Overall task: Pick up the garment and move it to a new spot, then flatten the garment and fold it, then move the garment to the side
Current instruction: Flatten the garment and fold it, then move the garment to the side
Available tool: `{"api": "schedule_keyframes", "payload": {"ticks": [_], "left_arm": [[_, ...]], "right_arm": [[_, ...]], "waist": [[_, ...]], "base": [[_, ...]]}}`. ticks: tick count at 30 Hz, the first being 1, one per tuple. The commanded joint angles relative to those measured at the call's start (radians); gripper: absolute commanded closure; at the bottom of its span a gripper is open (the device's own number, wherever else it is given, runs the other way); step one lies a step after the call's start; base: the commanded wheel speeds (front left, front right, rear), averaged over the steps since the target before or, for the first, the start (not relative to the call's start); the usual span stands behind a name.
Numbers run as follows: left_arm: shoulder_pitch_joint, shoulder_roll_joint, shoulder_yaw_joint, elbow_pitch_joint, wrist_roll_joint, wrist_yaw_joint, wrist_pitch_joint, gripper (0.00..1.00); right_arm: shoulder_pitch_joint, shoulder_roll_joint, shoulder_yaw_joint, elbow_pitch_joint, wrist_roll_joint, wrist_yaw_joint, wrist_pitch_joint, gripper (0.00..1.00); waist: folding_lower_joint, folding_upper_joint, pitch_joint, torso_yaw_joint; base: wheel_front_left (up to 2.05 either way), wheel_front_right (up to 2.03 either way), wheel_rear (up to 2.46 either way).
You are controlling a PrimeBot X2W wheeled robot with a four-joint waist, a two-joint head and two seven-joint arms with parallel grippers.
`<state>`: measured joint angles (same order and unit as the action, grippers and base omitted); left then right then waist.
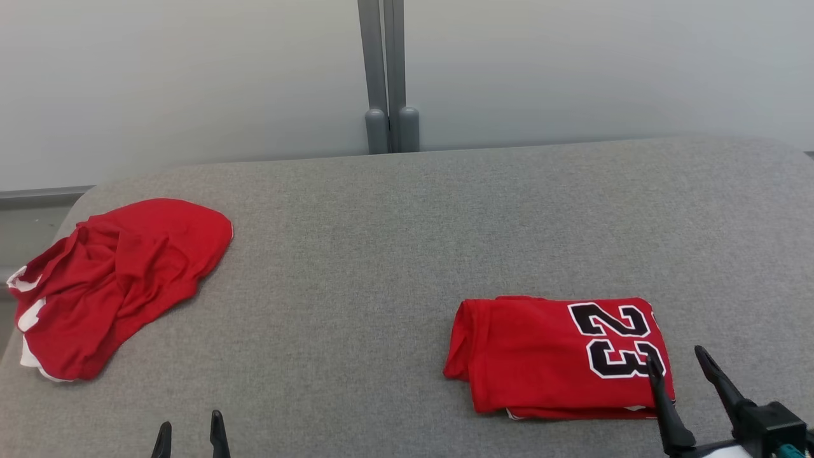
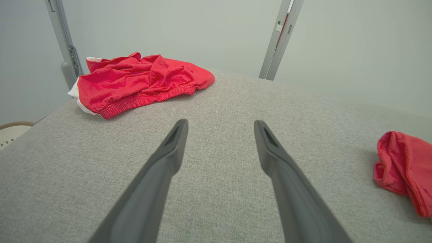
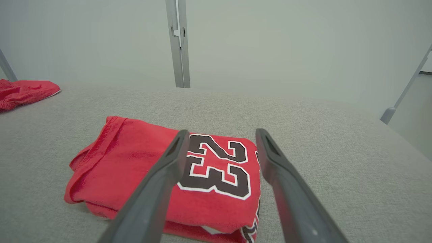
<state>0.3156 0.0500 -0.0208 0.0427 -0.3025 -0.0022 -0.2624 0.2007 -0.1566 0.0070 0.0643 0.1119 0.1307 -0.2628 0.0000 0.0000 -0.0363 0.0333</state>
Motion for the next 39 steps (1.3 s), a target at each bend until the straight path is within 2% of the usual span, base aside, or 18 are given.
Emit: {"api": "schedule_keyframes", "payload": {"ticks": [1, 6, 19, 23, 26, 28, 32, 37, 38, 39], "left_arm": [[0.014, 0.001, 0.004, 0.001, 0.011, -0.008, -0.003, 0.0], [0.025, 0.001, 0.012, 0.011, 0.024, -0.026, -0.003, 0.0], [0.011, 0.001, 0.035, 0.018, 0.038, -0.054, -0.003, 0.0], [-0.004, 0.001, 0.033, 0.014, 0.039, -0.06, -0.003, 0.0], [-0.013, 0.001, 0.02, 0.022, 0.04, -0.062, -0.003, 0.0], [-0.022, 0.001, 0.011, 0.028, 0.041, -0.063, -0.003, 0.0], [-0.046, 0.001, -0.01, 0.035, 0.044, -0.066, -0.003, 0.0], [-0.073, 0.001, -0.018, 0.035, 0.038, -0.059, -0.003, 0.0], [-0.078, 0.001, -0.016, 0.033, 0.038, -0.057, -0.003, 0.0], [-0.081, 0.001, -0.015, 0.031, 0.037, -0.055, -0.003, 0.0]], "right_arm": [[0.029, -0.006, -0.02, -0.001, 0.009, 0.0, -0.002, 0.0], [0.059, -0.028, -0.048, 0.028, 0.019, 0.0, -0.002, 0.0], [0.026, -0.006, -0.079, 0.048, 0.018, 0.0, -0.002, 0.0], [-0.024, 0.019, -0.103, 0.152, 0.079, 0.0, -0.002, 0.0], [-0.124, 0.014, -0.086, 0.26, 0.166, 0.0, 0.091, 0.0], [-0.19, -0.016, -0.072, 0.322, 0.184, 0.0, 0.176, 0.0], [-0.31, -0.023, -0.06, 0.449, 0.213, 0.0, 0.325, 0.0], [-0.382, -0.005, -0.064, 0.551, 0.254, 0.0, 0.422, 0.0], [-0.393, -0.005, -0.063, 0.56, 0.272, 0.0, 0.432, 0.3], [-0.401, -0.004, -0.054, 0.559, 0.289, 0.0, 0.439, 0.87]], "waist": [[0.0, 0.0, -0.01, -0.006], [0.0, 0.0, -0.021, 0.002], [0.0, 0.0, -0.028, 0.017], [0.0, 0.0, -0.01, 0.013], [0.0, 0.0, 0.009, 0.01], [0.0, 0.0, 0.024, 0.01], [0.0, 0.0, 0.059, 0.027], [0.0, 0.0, 0.092, 0.061], [0.0, 0.0, 0.098, 0.064], [0.0, 0.0, 0.106, 0.066]], "base": [[0.0, 0.0, 0.0], [0.0, 0.0, 0.0], [0.0, 0.0, 0.0], [0.0, 0.0, 0.0], [0.0, 0.0, 0.0], [0.0, 0.0, 0.0], [0.0, 0.0, 0.0], [0.0, 0.0, 0.0], [0.0, 0.0, 0.0], [0.0, 0.0, 0.0]]}}
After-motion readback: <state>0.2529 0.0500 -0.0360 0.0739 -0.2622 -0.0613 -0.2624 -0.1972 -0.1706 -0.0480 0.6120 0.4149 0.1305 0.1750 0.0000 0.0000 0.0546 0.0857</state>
